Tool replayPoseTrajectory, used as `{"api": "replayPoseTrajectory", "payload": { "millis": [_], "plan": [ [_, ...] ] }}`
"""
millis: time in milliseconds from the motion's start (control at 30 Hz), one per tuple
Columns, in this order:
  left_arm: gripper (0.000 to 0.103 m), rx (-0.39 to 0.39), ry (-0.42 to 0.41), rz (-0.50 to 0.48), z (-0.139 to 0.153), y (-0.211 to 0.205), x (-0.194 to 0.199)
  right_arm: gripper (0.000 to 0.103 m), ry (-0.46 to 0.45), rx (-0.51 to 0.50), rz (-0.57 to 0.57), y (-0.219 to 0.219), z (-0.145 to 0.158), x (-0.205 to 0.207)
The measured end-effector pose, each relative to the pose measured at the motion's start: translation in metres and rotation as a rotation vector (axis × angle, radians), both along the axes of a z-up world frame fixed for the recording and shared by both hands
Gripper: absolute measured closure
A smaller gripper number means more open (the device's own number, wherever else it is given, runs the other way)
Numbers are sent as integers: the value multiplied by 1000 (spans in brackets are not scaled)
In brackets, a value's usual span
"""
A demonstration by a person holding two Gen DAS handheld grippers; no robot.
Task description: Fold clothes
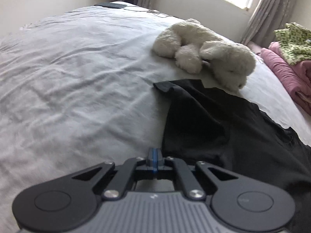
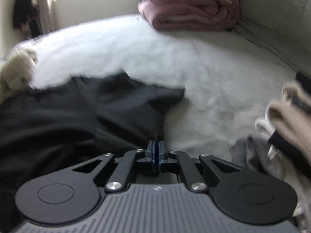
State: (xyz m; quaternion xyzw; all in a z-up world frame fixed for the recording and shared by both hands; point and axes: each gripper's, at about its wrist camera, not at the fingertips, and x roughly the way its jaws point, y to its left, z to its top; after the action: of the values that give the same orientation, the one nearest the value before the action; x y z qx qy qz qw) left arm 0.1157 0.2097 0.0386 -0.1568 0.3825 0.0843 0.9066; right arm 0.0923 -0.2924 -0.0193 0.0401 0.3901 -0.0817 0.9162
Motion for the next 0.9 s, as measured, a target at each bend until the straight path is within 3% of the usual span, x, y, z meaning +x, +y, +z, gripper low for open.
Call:
{"api": "replayPoseTrajectory", "payload": {
  "millis": [67,233,367,433,533,667,800,900],
  "plan": [
    [103,-14,-13,-18,4,-2,-3,94,-14,-11,14,4,1,-4],
    [99,17,-55,-103,17,-38,-14,59,-73,-19,86,25,16,-21],
    [91,58,-88,-225,19,-84,-26,52,-90,19,177,52,24,-43],
    [76,87,-108,-290,18,-108,-32,50,-98,38,222,66,28,-53],
    [73,123,-106,-331,8,-130,-36,49,-90,74,275,86,27,-64],
    [71,126,-79,-330,-8,-141,-43,49,-63,87,297,107,12,-67],
    [64,170,-103,-332,-14,-148,-53,41,-58,74,295,115,2,-69],
    [59,174,-112,-332,-16,-149,-60,41,-63,45,306,116,-3,-71]
  ]
}}
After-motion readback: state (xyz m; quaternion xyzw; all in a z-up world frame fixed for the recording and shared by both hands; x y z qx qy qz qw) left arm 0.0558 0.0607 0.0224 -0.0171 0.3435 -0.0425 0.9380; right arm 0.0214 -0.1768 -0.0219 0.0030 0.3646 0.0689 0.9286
